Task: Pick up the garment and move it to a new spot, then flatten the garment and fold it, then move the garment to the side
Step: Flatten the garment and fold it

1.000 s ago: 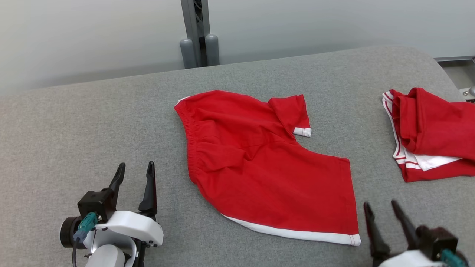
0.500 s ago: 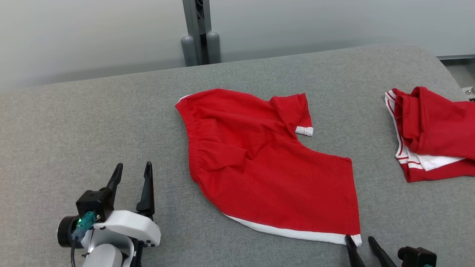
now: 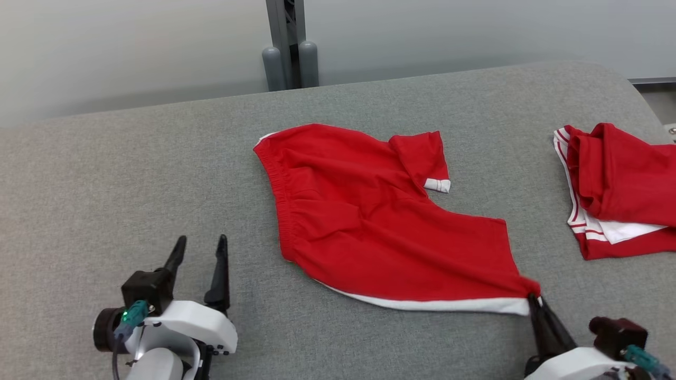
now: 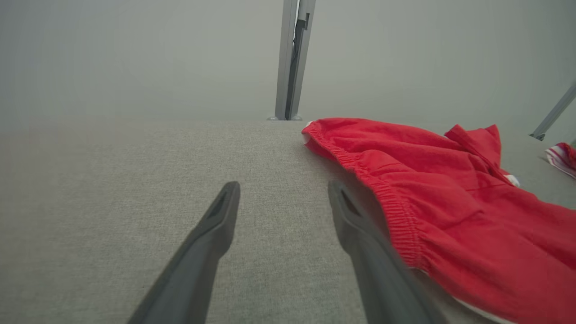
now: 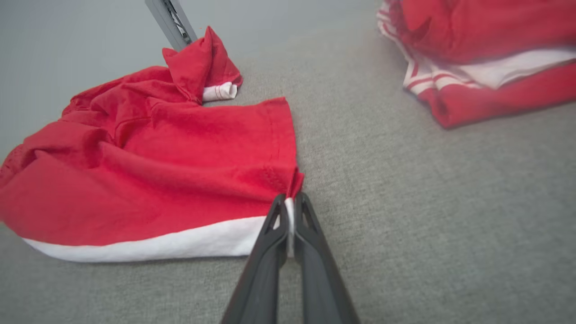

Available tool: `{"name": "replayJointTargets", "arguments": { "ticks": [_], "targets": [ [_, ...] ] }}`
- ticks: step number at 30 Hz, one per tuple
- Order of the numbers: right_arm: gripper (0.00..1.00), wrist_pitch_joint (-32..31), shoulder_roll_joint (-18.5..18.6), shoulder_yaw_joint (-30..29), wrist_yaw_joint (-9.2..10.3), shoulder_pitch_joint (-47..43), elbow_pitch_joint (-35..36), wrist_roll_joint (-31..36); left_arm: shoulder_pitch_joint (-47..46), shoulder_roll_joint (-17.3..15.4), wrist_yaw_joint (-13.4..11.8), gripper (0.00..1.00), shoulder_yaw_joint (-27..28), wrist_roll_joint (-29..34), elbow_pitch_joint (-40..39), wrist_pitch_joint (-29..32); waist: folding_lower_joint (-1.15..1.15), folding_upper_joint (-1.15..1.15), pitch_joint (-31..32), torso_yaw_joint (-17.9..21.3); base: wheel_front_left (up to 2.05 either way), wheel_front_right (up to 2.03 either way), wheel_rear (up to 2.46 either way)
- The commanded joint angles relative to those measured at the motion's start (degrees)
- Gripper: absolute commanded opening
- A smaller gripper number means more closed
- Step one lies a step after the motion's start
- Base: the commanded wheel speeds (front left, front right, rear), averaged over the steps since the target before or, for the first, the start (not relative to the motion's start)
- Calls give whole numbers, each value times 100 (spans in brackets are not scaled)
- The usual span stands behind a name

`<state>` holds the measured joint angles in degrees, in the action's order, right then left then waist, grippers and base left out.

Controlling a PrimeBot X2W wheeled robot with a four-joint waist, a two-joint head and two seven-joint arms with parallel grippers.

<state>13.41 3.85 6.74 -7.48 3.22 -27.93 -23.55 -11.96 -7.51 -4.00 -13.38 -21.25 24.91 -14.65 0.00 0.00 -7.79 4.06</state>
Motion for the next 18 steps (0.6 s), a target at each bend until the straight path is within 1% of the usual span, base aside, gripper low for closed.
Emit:
{"name": "replayJointTargets", "arguments": {
  "ticks": [1, 4, 7, 15, 16, 18],
  "targets": [
    [0, 56, 50, -84, -3, 54, 84, 92, -82, 6, 52, 100, -30, 1, 27, 19, 0, 0, -5, 15, 0, 0, 0],
    [0, 90, 105, -377, -2, 144, 254, 218, -135, 39, 106, 100, -172, 34, 74, 91, 0, 0, -13, 49, 0, 0, 0],
    [0, 20, 98, -534, -2, 234, 309, 324, -186, 101, 200, 100, -332, 39, 129, 223, 0, 0, -27, 87, 0, 0, 0],
    [0, -153, 87, -534, -2, 395, 393, 460, -299, 267, 552, 100, -751, -177, 268, 792, 0, 0, -99, 159, 0, 0, 0],
    [0, -160, 81, -510, -2, 439, 397, 469, -304, 305, 592, 100, -835, -225, 300, 956, 0, 0, -117, 179, 0, 0, 0],
    [0, -157, 75, -470, -2, 466, 385, 503, -339, 307, 509, 100, -874, -204, 354, 1073, 0, 0, -134, 209, 0, 0, 0]
  ]
}}
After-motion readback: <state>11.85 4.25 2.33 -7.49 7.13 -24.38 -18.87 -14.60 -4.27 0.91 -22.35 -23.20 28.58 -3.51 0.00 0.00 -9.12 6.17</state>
